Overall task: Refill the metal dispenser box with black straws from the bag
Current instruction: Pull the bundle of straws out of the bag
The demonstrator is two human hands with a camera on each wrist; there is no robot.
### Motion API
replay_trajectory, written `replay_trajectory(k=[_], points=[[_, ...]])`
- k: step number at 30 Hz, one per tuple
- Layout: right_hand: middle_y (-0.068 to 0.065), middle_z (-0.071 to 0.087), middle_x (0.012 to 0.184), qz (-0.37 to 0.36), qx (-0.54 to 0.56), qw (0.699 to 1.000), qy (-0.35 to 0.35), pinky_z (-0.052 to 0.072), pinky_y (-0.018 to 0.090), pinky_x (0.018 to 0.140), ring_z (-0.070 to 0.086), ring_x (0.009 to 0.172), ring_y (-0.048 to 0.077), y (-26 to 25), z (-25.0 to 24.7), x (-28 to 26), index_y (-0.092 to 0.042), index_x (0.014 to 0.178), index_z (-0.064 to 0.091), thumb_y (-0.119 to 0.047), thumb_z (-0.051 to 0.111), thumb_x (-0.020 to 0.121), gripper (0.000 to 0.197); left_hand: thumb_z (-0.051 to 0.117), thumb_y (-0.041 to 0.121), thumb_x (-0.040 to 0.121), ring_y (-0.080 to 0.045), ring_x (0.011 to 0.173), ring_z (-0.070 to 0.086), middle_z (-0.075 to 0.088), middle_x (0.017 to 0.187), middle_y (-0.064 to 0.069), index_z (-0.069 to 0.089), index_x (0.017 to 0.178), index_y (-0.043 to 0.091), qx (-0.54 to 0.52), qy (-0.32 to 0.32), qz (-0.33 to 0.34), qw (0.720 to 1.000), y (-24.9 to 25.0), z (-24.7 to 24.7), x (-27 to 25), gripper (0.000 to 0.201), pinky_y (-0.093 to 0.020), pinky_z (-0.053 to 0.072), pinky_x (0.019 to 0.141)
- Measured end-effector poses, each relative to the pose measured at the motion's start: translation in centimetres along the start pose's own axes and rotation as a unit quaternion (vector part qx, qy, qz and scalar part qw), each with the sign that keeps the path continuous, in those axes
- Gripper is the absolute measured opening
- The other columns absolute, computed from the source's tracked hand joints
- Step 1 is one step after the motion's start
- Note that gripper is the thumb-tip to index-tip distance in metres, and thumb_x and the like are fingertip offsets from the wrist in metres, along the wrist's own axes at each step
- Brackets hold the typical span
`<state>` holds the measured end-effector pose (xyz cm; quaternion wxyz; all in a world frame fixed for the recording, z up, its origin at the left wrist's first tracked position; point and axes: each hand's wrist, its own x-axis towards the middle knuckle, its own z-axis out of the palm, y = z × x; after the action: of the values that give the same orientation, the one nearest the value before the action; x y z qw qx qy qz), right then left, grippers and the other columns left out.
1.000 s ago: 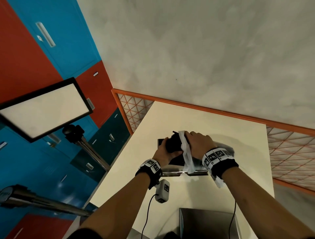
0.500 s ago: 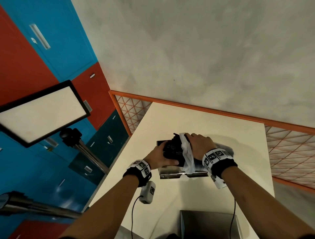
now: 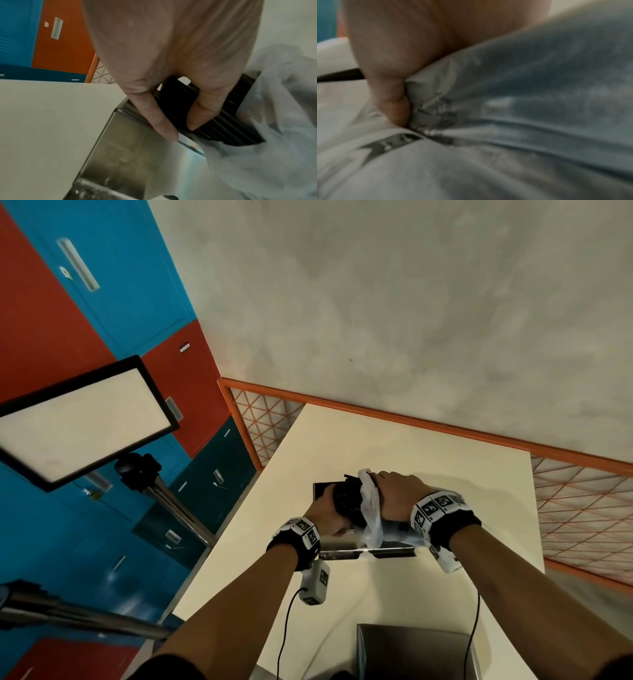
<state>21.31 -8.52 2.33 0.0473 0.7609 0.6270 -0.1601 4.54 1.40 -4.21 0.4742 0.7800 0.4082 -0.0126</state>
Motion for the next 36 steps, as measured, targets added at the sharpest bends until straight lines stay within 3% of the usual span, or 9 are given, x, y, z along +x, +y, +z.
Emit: replay_trajectory(k=[5,9,12,17,21,25,28,31,36], points=[[-0.005,0.054,0.105,-0.011,-0.024,0.999,-0.02,0.051,0.042,0.077,0.059,0.088,0.021,0.1,0.4,0.1,-0.029,0.131,0.031,-0.069,0.056,0.07,0.077,0.072,0.012,0.086,-0.019,0.076,0.068,0.061,0.103,0.0,0.031,0.149,0.025,-0.043,0.01,-0.037,0.998,-0.1,0.3,0.5,0.076,-0.031,0.061,0.056],[-0.004,0.056,0.108,-0.012,-0.058,0.998,-0.002,0.051,0.045,0.078,0.061,0.091,0.024,-0.6,1.1,0.4,-0.025,0.132,0.035,-0.066,0.054,0.07,0.077,0.073,0.016,0.082,-0.022,0.086,0.068,0.062,0.108,-0.001,0.031,0.15,0.024,-0.044,0.013,-0.036,0.998,-0.4,0.6,0.6,0.08,-0.039,0.064,0.069],[-0.005,0.058,0.107,-0.003,-0.074,0.997,-0.009,0.049,0.043,0.077,0.062,0.09,0.023,-1.0,1.0,0.8,-0.025,0.13,0.036,-0.068,0.052,0.07,0.075,0.072,0.019,0.079,-0.02,0.087,0.066,0.062,0.112,-0.001,0.032,0.15,0.024,-0.033,0.01,-0.021,0.999,-0.5,0.6,0.6,0.081,-0.033,0.061,0.069],[-0.007,0.06,0.097,0.003,-0.105,0.994,0.0,0.049,0.043,0.076,0.064,0.083,0.023,-2.2,1.5,1.6,-0.028,0.121,0.043,-0.065,0.055,0.071,0.063,0.072,0.007,0.081,-0.028,0.109,0.063,0.06,0.126,-0.008,0.028,0.152,0.017,-0.029,0.006,0.009,1.0,-0.6,0.4,0.2,0.084,-0.038,0.058,0.084],[-0.005,0.062,0.104,0.023,-0.113,0.993,0.008,0.044,0.047,0.079,0.064,0.092,0.026,-2.8,1.8,2.0,-0.026,0.127,0.043,-0.06,0.056,0.077,0.062,0.08,0.015,0.081,-0.029,0.133,0.05,0.043,0.15,-0.006,-0.001,0.16,0.021,-0.014,0.029,0.012,0.999,-0.8,0.6,-0.1,0.113,-0.038,0.044,0.106],[-0.003,0.062,0.113,0.026,-0.123,0.992,0.003,0.043,0.05,0.09,0.063,0.102,0.027,-3.1,1.4,1.5,-0.024,0.129,0.044,-0.054,0.055,0.084,0.056,0.087,0.038,0.071,-0.026,0.148,0.026,0.025,0.163,-0.003,-0.002,0.16,0.019,0.068,0.046,0.065,0.995,-1.1,0.8,0.5,0.128,-0.04,0.027,0.12],[-0.005,0.062,0.116,0.015,-0.127,0.992,0.006,0.044,0.05,0.091,0.062,0.103,0.025,-3.6,1.2,1.1,-0.026,0.126,0.046,-0.055,0.054,0.084,0.051,0.083,0.038,0.077,-0.026,0.15,0.018,0.014,0.166,-0.004,0.004,0.161,0.019,0.12,0.003,0.059,0.991,-0.4,1.1,0.8,0.117,-0.044,0.024,0.122],[-0.006,0.061,0.116,0.001,-0.13,0.991,-0.023,0.044,0.048,0.09,0.06,0.104,0.024,-3.5,0.8,0.6,-0.027,0.126,0.044,-0.051,0.066,0.072,0.063,0.073,0.059,0.072,-0.03,0.146,0.032,0.03,0.161,-0.006,0.023,0.159,0.019,0.141,-0.001,0.064,0.988,-0.2,1.7,1.3,0.108,-0.045,0.028,0.12],[-0.009,0.059,0.107,-0.054,-0.121,0.991,-0.006,0.041,0.039,0.078,0.061,0.093,0.02,-2.5,0.7,-0.1,-0.031,0.119,0.044,-0.054,0.066,0.067,0.061,0.061,0.054,0.09,-0.031,0.145,0.031,0.029,0.161,-0.008,0.023,0.158,0.018,0.162,-0.025,0.054,0.985,-0.9,2.2,1.6,0.086,-0.039,0.019,0.122]])
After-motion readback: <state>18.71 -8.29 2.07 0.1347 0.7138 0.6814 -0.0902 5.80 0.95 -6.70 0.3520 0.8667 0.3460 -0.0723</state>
